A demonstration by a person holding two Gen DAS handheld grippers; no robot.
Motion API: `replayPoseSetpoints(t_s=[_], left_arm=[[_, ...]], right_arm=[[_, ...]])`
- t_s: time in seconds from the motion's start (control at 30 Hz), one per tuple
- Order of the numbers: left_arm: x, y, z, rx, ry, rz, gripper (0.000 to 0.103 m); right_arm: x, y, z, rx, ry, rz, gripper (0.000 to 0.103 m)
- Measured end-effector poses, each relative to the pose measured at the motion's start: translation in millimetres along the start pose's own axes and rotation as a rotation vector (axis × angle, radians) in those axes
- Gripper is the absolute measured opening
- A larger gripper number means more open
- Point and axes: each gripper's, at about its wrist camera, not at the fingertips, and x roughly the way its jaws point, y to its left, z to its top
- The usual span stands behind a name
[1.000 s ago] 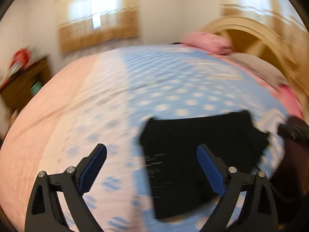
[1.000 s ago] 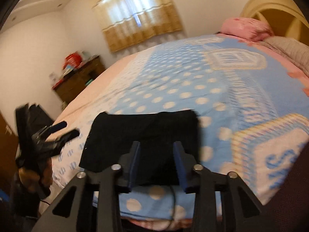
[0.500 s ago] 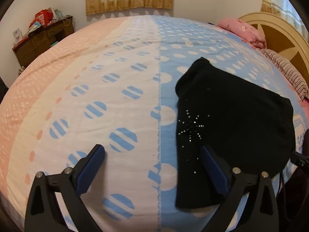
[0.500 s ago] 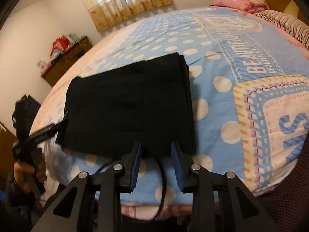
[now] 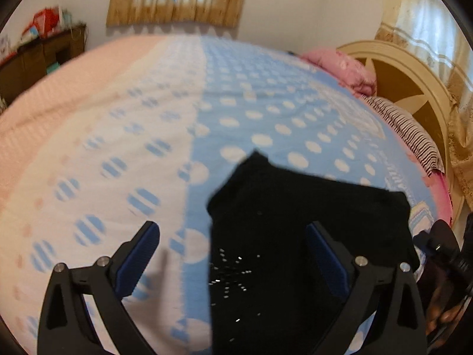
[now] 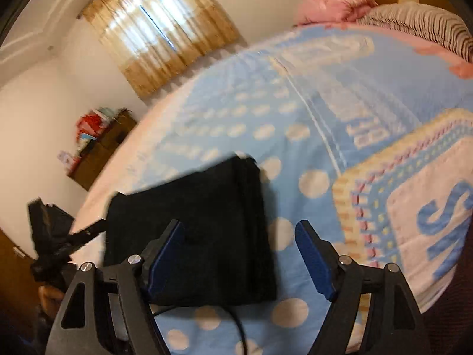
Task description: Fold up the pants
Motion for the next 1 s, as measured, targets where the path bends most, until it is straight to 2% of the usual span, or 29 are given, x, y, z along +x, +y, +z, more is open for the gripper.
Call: replayPoseSetpoints(t_s=[0.1, 0.2, 0.27, 0.37, 0.43, 0.5, 0.63, 0.67, 0.73, 0.77, 0.8, 0.83, 0.87, 1.0], left_arm=[[11.4, -2.9, -8.6, -0.02, 0.058, -0.012, 0.101], [10.2, -10.9, -14.4, 0.001, 0.055, 0.005, 0.103], [9.9, -15.2, -17.1, 0.013, 0.064, 0.016, 0.103], [12.0, -21.2, -19.8, 0.035, 0.063, 0.032, 0.103], [13.4, -24.2, -20.1, 0.044, 0.065, 0.038, 0.103], [14.0, -28.2, -19.5, 0.056, 0.07, 0.034, 0.097], [13.8, -35.9, -17.6, 0.084, 0.078, 0.045, 0.082], [13.4, -37.1, -17.0, 0.086, 0.08, 0.043, 0.073], [11.3, -39.9, -16.2, 0.081, 0.085, 0.029, 0.062], [10.0, -41.8, -15.5, 0.087, 0.082, 0.034, 0.052], [8.3, -43.6, -14.5, 0.092, 0.077, 0.042, 0.046], [5.5, -44.5, -12.9, 0.093, 0.068, 0.054, 0.033], [3.8, -45.2, -11.5, 0.092, 0.064, 0.055, 0.027], [-4.5, -42.2, -4.4, 0.067, 0.06, 0.034, 0.024]], right_arm=[[15.2, -2.1, -17.5, 0.003, 0.026, -0.024, 0.079], [15.1, -0.7, -29.8, -0.005, -0.001, 0.011, 0.078], [20.3, 11.8, -35.0, -0.063, 0.018, -0.004, 0.062], [26.3, 24.5, -38.9, -0.135, 0.023, -0.054, 0.05], [28.4, 25.1, -37.0, -0.119, 0.034, -0.047, 0.049], [29.4, 24.5, -36.4, -0.121, 0.041, -0.047, 0.047], [31.4, 27.9, -36.9, -0.13, 0.039, -0.08, 0.045], [30.3, 32.1, -38.5, -0.15, 0.038, -0.099, 0.041], [27.8, 40.9, -39.9, -0.182, 0.038, -0.118, 0.035], [26.9, 43.3, -40.3, -0.189, 0.041, -0.119, 0.033], [26.6, 45.8, -39.8, -0.196, 0.046, -0.126, 0.032], [26.8, 47.9, -38.3, -0.206, 0.052, -0.135, 0.031], [25.2, 51.0, -36.3, -0.213, 0.055, -0.141, 0.031], [12.3, 60.9, -32.7, -0.241, 0.034, -0.147, 0.03]])
